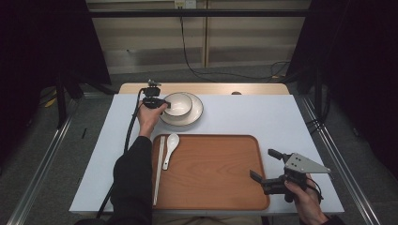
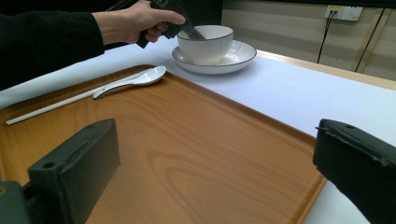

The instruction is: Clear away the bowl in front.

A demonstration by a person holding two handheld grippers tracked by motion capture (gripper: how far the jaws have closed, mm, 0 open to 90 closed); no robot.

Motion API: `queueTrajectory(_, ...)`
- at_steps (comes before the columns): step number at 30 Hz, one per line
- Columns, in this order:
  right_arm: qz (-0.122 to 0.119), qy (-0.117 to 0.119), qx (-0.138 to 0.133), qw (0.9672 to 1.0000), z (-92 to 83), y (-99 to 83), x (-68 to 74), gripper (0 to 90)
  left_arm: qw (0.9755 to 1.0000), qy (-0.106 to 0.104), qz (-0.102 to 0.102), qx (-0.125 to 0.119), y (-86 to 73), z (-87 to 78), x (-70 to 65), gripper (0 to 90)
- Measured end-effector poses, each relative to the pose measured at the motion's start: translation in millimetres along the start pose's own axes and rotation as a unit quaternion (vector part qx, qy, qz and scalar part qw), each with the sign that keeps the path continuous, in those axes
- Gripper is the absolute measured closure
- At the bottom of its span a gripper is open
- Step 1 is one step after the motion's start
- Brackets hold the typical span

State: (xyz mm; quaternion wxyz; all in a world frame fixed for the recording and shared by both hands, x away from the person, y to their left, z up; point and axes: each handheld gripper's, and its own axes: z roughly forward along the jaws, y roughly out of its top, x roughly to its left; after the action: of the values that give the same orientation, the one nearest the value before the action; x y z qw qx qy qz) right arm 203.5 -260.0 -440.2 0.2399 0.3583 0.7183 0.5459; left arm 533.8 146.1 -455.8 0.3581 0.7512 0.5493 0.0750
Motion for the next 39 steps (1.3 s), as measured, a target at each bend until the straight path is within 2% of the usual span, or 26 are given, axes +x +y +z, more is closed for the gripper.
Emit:
queueTrajectory(8,-0.002,-0.001,0.002,1.0000,0.4,-0.2,-0.3,0.2,0.9999,-0.001,-0.011,0.002,-0.5,-2.5,1.4,81.6)
queueTrajectory(10,-0.002,-0.002,0.001,1.0000,0.3,-0.2,-0.3,0.2,0.9997,-0.002,-0.022,-0.004,-0.9,-2.4,0.5,81.6)
queueTrajectory(13,0.000,-0.002,0.001,1.0000,0.0,-0.1,-0.2,0.2,0.9997,-0.008,-0.021,-0.004,-0.6,-4.9,0.9,82.0)
queueTrajectory(14,-0.001,-0.001,0.001,1.0000,-0.2,-0.1,-0.3,0.2,0.9995,-0.009,-0.028,-0.010,-0.2,-6.1,0.5,82.2)
queueTrajectory(16,0.000,-0.002,0.000,1.0000,-0.2,-0.1,-0.3,0.2,0.9997,-0.001,-0.024,-0.010,0.5,-7.6,-0.7,82.5)
queueTrajectory(22,-0.002,-0.002,0.001,1.0000,-0.9,0.0,-0.3,0.2,0.9992,-0.007,-0.037,-0.012,-1.5,-8.0,1.8,82.5)
queueTrajectory(25,-0.001,-0.002,0.001,1.0000,-0.9,0.0,-0.4,0.2,0.9994,-0.003,-0.031,-0.011,-1.6,-9.9,2.0,82.5)
queueTrajectory(32,-0.001,-0.003,0.001,1.0000,-1.2,0.0,-0.3,0.2,0.9987,-0.009,-0.044,-0.026,-1.0,-15.2,3.0,82.5)
queueTrajectory(36,0.001,-0.003,0.000,1.0000,-0.2,0.2,-0.3,0.2,0.9990,-0.008,-0.034,-0.026,-0.3,-20.2,3.4,82.4)
queueTrajectory(38,0.000,-0.003,0.000,1.0000,0.1,0.1,-0.3,0.2,0.9985,-0.011,-0.042,-0.033,-0.2,-22.2,3.7,82.4)
queueTrajectory(39,0.001,-0.004,-0.001,1.0000,0.0,0.2,-0.1,0.2,0.9988,-0.012,-0.035,-0.033,0.0,-24.9,3.9,82.4)
